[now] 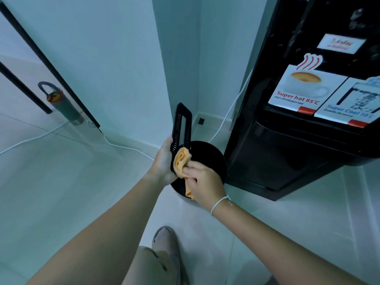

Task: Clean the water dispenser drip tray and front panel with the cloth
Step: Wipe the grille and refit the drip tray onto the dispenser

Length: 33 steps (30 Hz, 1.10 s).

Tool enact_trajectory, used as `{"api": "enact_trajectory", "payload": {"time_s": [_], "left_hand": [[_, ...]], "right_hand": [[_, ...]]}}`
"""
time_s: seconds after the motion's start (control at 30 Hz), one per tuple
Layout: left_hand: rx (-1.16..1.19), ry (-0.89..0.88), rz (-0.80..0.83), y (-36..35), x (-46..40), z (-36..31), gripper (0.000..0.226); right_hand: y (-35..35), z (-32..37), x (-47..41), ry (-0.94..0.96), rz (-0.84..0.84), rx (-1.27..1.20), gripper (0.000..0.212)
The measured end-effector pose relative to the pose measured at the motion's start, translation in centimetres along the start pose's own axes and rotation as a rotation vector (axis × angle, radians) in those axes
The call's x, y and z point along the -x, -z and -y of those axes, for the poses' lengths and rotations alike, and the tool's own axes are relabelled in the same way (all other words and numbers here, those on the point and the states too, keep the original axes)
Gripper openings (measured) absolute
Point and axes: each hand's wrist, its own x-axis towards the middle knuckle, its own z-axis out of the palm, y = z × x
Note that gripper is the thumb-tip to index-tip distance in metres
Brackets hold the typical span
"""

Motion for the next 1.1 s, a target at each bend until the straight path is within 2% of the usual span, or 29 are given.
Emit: {"api": "enact_trajectory", "payload": {"time_s": [0.07, 0.2, 0.33, 0.47, 0.63, 0.77, 0.97, 1.1], "left_hand": [[0.032, -0.020, -0.039, 0.0, -0.2, -0.1, 0.046], [0.056, -0.042, -0.087, 0.1, -0.3, -0.3, 0.052], [0.044, -0.036, -0.069, 0.5, 0.0, -0.2, 0.052], [0.043, -0.018, -0.050, 1.1, -0.2, 0.7, 0.053], [0.039, 0.018, -0.021, 1.8, -0.7, 2.0, 0.054], [0.017, 0.023, -0.005, 2.6, -1.5, 2.8, 0.050], [0.009, 0.018, 0.000, 3.7, -3.0, 3.9, 0.048], [0.009, 0.041, 0.003, 4.1, -3.8, 4.7, 0.057]], "right_hand": [[0.6, -0.2, 0.2, -0.077, 0.051, -0.055, 0.025], [2.4, -1.7, 0.4, -0.415, 0.045, -0.332, 0.022], [3.2, -4.7, 1.4, -0.692, 0.004, -0.424, 0.028], [2.5, -7.5, 2.4, -0.871, -0.032, -0.458, 0.033], [0.7, -10.1, 2.1, -0.967, -0.060, -0.568, 0.043], [-0.2, -10.6, 0.7, -0.955, -0.091, -0.766, 0.036], [-1.3, -14.0, 1.0, -1.079, -0.156, -0.548, 0.030], [-1.4, -14.5, 0.4, -1.061, -0.193, -0.687, 0.018]]}}
